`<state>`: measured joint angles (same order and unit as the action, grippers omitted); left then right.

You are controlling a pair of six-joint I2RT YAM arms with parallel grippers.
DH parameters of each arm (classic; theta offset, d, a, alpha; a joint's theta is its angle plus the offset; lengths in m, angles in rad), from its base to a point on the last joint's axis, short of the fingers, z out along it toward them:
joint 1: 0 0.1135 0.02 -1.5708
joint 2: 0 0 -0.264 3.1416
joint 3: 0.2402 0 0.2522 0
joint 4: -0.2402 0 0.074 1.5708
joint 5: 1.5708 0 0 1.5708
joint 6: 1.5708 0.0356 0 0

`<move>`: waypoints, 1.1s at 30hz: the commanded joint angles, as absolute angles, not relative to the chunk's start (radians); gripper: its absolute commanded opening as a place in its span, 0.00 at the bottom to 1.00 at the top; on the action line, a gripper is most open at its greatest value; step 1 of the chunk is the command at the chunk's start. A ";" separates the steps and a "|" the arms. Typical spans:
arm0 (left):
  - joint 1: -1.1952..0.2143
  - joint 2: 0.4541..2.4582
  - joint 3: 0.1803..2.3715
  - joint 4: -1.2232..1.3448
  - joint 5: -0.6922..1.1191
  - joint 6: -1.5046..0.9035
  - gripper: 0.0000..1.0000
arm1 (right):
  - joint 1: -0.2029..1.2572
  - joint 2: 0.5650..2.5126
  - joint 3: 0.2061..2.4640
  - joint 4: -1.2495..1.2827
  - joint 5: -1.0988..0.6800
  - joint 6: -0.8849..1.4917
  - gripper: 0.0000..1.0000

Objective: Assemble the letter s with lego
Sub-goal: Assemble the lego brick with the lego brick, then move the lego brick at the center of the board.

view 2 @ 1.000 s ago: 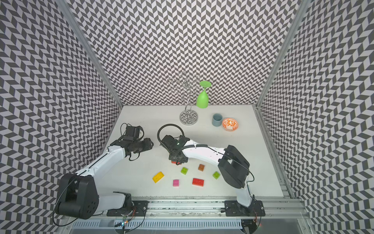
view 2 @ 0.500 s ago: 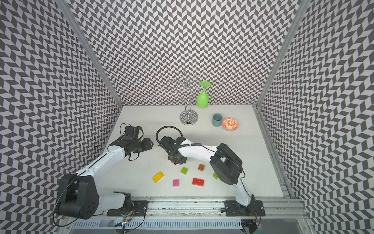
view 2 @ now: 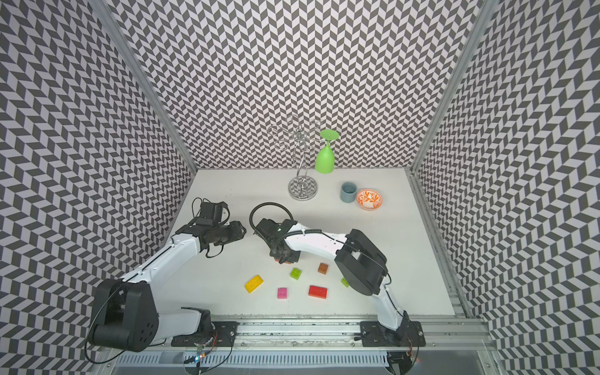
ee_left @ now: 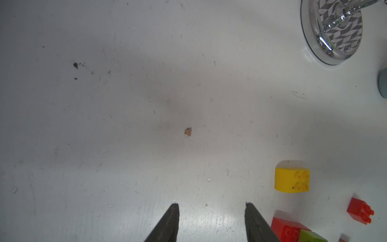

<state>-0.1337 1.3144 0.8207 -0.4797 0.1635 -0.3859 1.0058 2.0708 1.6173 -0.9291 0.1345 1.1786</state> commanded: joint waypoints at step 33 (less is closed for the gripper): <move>-0.110 1.283 0.811 -0.462 0.179 -0.383 0.50 | 0.920 2.093 1.642 -1.018 0.194 0.962 0.00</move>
